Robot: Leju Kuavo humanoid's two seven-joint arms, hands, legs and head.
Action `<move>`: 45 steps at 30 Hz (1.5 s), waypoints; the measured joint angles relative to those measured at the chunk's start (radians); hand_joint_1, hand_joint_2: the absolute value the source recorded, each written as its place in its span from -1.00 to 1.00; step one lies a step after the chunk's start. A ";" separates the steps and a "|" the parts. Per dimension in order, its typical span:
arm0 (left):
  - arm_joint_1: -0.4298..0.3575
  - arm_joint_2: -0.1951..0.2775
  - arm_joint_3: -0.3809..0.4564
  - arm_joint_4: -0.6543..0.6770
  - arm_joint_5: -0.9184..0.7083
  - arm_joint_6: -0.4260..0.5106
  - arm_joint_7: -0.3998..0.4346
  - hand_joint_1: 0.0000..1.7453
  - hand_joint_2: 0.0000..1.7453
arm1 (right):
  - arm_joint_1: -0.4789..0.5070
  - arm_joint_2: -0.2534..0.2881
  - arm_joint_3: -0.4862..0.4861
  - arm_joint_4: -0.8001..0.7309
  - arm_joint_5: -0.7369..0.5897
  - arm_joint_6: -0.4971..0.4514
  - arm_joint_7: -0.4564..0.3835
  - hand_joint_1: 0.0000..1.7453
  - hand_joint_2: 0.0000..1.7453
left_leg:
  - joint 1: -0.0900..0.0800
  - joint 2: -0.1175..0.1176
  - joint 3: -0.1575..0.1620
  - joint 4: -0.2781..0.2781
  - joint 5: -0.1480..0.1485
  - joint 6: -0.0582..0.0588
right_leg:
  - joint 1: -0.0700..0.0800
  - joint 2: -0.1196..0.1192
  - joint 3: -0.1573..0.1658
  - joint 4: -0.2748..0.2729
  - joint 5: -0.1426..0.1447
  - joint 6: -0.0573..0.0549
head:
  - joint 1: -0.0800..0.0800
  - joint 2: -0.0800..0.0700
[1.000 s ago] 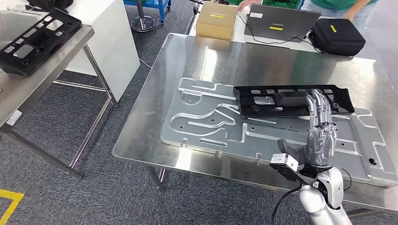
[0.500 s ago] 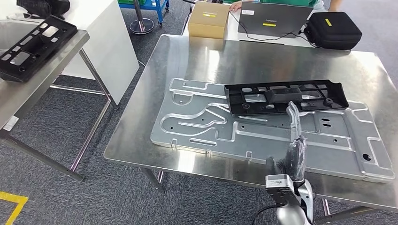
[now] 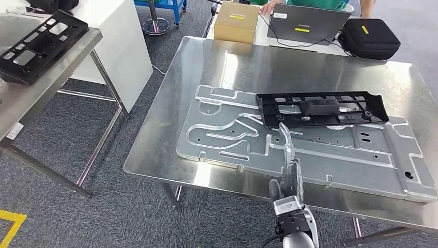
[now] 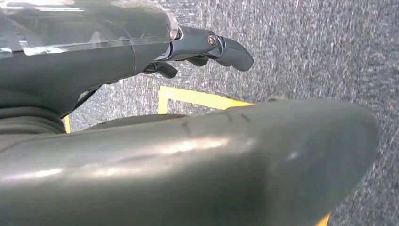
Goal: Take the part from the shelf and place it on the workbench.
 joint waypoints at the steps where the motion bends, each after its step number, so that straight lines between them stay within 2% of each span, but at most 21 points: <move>1: 0.000 0.002 0.000 0.000 0.002 0.002 -0.002 -1.00 -1.00 | -0.001 0.016 0.005 0.019 -0.027 0.026 -0.002 -1.00 -1.00 | 0.000 0.001 0.000 -0.004 0.004 0.008 | -0.002 0.000 -0.031 0.068 -0.036 0.006 | 0.000 0.000; 3: 0.000 0.008 0.000 0.000 0.003 0.007 -0.006 -1.00 -1.00 | -0.002 0.056 0.012 0.074 -0.096 0.081 -0.016 -1.00 -1.00 | -0.001 0.003 0.001 -0.009 0.009 0.019 | -0.004 0.000 -0.095 0.206 -0.094 0.012 | 0.001 0.000; 4: 0.000 0.012 0.000 0.000 0.003 0.011 -0.009 -1.00 -1.00 | -0.003 0.079 0.015 0.105 -0.133 0.106 -0.026 -1.00 -1.00 | -0.002 0.003 0.000 -0.009 0.010 0.022 | -0.005 -0.001 -0.115 0.251 -0.107 0.012 | 0.001 0.000; 6: -0.001 0.018 0.000 0.000 0.002 0.014 -0.012 -1.00 -1.00 | -0.005 0.103 0.017 0.135 -0.166 0.120 -0.043 -1.00 -1.00 | -0.004 0.001 0.002 -0.006 0.008 0.020 | -0.004 -0.001 -0.059 0.135 -0.041 0.003 | 0.001 0.000; 8: -0.002 0.023 0.000 0.000 0.001 0.015 -0.014 -1.00 -1.00 | -0.010 0.123 0.021 0.159 -0.189 0.129 -0.057 -1.00 -1.00 | -0.007 0.001 0.001 -0.002 0.006 0.012 | 0.001 -0.001 -0.009 0.029 -0.006 -0.007 | 0.001 0.000; 12: -0.002 0.034 0.000 0.000 0.002 0.017 -0.014 -1.00 -1.00 | -0.015 0.155 0.029 0.199 -0.217 0.140 -0.070 -1.00 -1.00 | -0.007 0.001 -0.004 0.002 0.001 -0.010 | 0.004 0.000 -0.003 0.001 0.004 -0.025 | 0.000 0.000; 14: -0.002 0.040 0.000 0.000 0.000 0.018 -0.014 -1.00 -1.00 | -0.021 0.169 0.030 0.214 -0.232 0.143 -0.072 -1.00 -1.00 | -0.005 0.001 -0.025 0.057 -0.045 -0.021 | -0.001 -0.002 -0.004 -0.005 0.012 -0.036 | -0.001 0.000; 16: -0.002 0.046 0.000 0.000 -0.004 0.018 -0.012 -1.00 -1.00 | -0.027 0.180 0.032 0.230 -0.243 0.142 -0.075 -1.00 -1.00 | 0.000 0.002 -0.073 0.182 -0.119 -0.030 | 0.000 -0.005 -0.011 -0.005 0.016 -0.042 | -0.003 0.000; 18: -0.001 0.052 -0.001 0.000 -0.007 0.017 -0.010 -1.00 -1.00 | -0.028 0.187 0.033 0.247 -0.249 0.139 -0.078 -1.00 -1.00 | 0.004 0.002 -0.103 0.270 -0.153 -0.037 | 0.001 -0.007 -0.019 -0.001 0.020 -0.043 | -0.003 0.000; 20: -0.001 0.057 -0.003 0.000 -0.010 0.017 -0.009 -1.00 -1.00 | -0.028 0.193 0.033 0.261 -0.254 0.134 -0.080 -1.00 -1.00 | 0.008 0.002 -0.064 0.217 -0.116 -0.039 | 0.000 -0.007 -0.027 0.005 0.022 -0.040 | -0.003 0.000; 23: -0.003 0.064 -0.005 0.000 -0.015 0.016 -0.009 -1.00 -1.00 | -0.028 0.199 0.033 0.275 -0.259 0.127 -0.081 -1.00 -1.00 | 0.009 0.001 0.039 0.031 -0.048 -0.032 | 0.003 -0.006 -0.034 0.014 0.029 -0.028 | -0.003 0.000; 27: -0.002 0.067 -0.008 0.000 -0.016 0.016 -0.010 -1.00 -1.00 | -0.027 0.203 0.033 0.293 -0.264 0.127 -0.081 -1.00 -1.00 | 0.004 0.002 0.040 -0.002 -0.026 -0.005 | 0.002 -0.003 -0.042 0.014 0.044 0.000 | -0.002 0.000; 29: -0.003 0.068 -0.010 0.000 -0.017 0.015 -0.011 -1.00 -1.00 | -0.028 0.203 0.033 0.301 -0.267 0.127 -0.081 -1.00 -1.00 | 0.006 0.006 0.025 -0.008 -0.006 0.011 | 0.000 -0.002 -0.061 0.052 -0.002 0.009 | 0.000 0.000; 31: -0.005 0.068 -0.012 0.000 -0.020 0.014 -0.012 -1.00 -1.00 | -0.028 0.203 0.033 0.309 -0.269 0.127 -0.081 -1.00 -1.00 | 0.005 0.009 0.002 -0.008 0.012 0.020 | -0.002 -0.001 -0.098 0.163 -0.096 0.014 | 0.001 0.000; 33: -0.005 0.069 -0.013 0.000 -0.023 0.014 -0.011 -1.00 -1.00 | -0.028 0.203 0.033 0.316 -0.269 0.128 -0.081 -1.00 -1.00 | 0.002 0.011 -0.023 -0.005 0.029 0.022 | -0.002 -0.001 -0.118 0.266 -0.149 0.017 | 0.000 0.000; 35: -0.005 0.070 -0.014 0.000 -0.024 0.014 -0.009 -1.00 -1.00 | -0.029 0.203 0.033 0.322 -0.270 0.129 -0.081 -1.00 -1.00 | -0.001 0.012 -0.046 -0.001 0.043 0.021 | -0.002 -0.001 -0.078 0.252 -0.124 0.013 | 0.000 0.000; 37: -0.005 0.070 -0.015 0.000 -0.025 0.014 -0.007 -1.00 -1.00 | -0.033 0.204 0.033 0.326 -0.270 0.133 -0.081 -1.00 -1.00 | -0.003 0.012 -0.066 0.005 0.057 0.017 | 0.002 -0.001 0.016 0.124 -0.083 0.001 | 0.000 0.000; 39: -0.005 0.069 -0.018 0.000 -0.027 0.014 -0.005 -1.00 -1.00 | -0.039 0.208 0.033 0.327 -0.270 0.137 -0.081 -1.00 -1.00 | -0.005 0.011 -0.077 0.008 0.071 0.007 | 0.009 -0.001 0.083 0.014 -0.073 -0.011 | 0.000 0.000; 42: -0.005 0.070 -0.019 0.000 -0.031 0.014 0.000 -1.00 -1.00 | -0.042 0.212 0.033 0.330 -0.270 0.142 -0.080 -1.00 -1.00 | -0.003 0.011 -0.081 0.001 0.094 -0.011 | 0.014 -0.002 0.085 -0.018 -0.058 -0.026 | 0.003 0.000; 43: -0.004 0.070 -0.020 0.000 -0.033 0.014 0.002 -1.00 -1.00 | -0.042 0.214 0.032 0.331 -0.270 0.142 -0.080 -1.00 -1.00 | -0.002 0.010 -0.086 0.006 0.085 -0.016 | 0.012 -0.003 0.078 -0.022 -0.047 -0.034 | 0.004 0.000; 45: -0.003 0.071 -0.022 0.000 -0.037 0.014 0.006 -1.00 -1.00 | -0.042 0.219 0.032 0.332 -0.271 0.143 -0.077 -1.00 -1.00 | 0.001 0.008 -0.109 0.065 0.012 -0.026 | 0.006 -0.006 0.056 -0.029 -0.021 -0.048 | 0.002 0.000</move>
